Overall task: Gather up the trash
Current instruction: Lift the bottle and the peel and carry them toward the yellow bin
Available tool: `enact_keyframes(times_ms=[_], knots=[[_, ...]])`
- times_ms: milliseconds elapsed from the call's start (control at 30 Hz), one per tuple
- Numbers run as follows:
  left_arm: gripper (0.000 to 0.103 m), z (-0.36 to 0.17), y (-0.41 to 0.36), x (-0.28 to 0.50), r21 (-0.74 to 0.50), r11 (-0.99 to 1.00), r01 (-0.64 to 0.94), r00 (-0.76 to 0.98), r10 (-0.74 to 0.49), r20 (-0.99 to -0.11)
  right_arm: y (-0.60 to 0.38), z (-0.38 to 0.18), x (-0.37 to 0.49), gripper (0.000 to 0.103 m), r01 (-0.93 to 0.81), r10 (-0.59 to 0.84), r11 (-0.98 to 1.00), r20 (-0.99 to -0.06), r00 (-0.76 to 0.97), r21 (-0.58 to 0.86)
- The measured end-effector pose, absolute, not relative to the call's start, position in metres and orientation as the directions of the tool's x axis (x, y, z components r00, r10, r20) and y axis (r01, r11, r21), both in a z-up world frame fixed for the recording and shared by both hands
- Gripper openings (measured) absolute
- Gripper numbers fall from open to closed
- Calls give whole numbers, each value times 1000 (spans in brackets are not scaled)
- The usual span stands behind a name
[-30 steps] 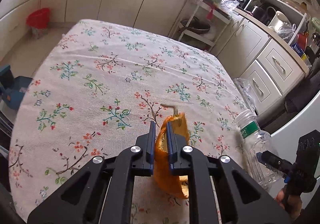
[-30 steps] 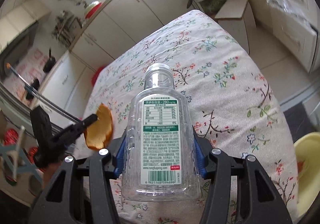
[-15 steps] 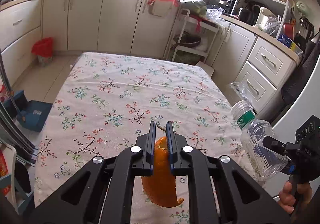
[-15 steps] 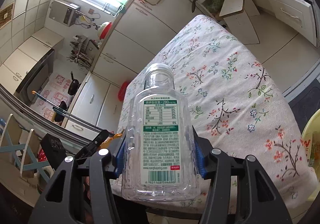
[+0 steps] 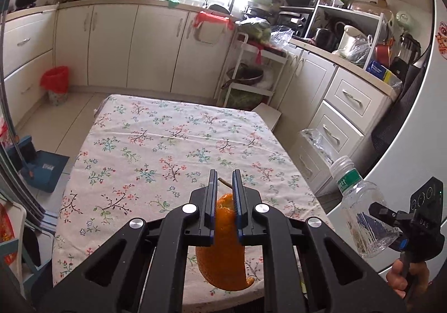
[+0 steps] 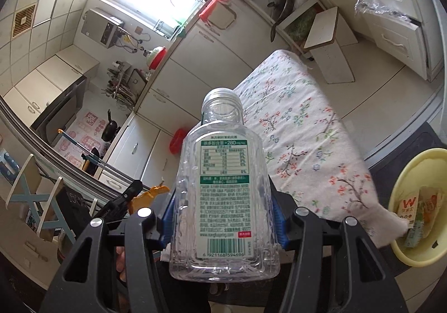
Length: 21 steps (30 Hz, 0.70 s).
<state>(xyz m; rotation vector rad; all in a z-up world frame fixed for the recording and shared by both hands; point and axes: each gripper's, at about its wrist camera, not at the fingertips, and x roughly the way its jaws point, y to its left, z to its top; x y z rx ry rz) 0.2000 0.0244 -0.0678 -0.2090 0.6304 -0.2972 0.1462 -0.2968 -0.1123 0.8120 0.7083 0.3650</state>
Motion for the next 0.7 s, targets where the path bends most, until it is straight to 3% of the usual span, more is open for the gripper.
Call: enact_keyframes(times_ms=[500, 600, 700], knots=[[5, -39, -29, 178, -270, 902, 338, 743, -432, -512, -355, -121, 86, 54, 81, 424, 650, -449, 786, 756], [5, -65, -30, 189, -244, 917, 315, 733, -398, -552, -368, -132, 74, 54, 129, 398, 634, -465, 791, 762], [5, -100, -1, 189, -311, 922, 231, 702, -379, -603, -381, -138, 64, 54, 153, 373, 638, -477, 796, 755]])
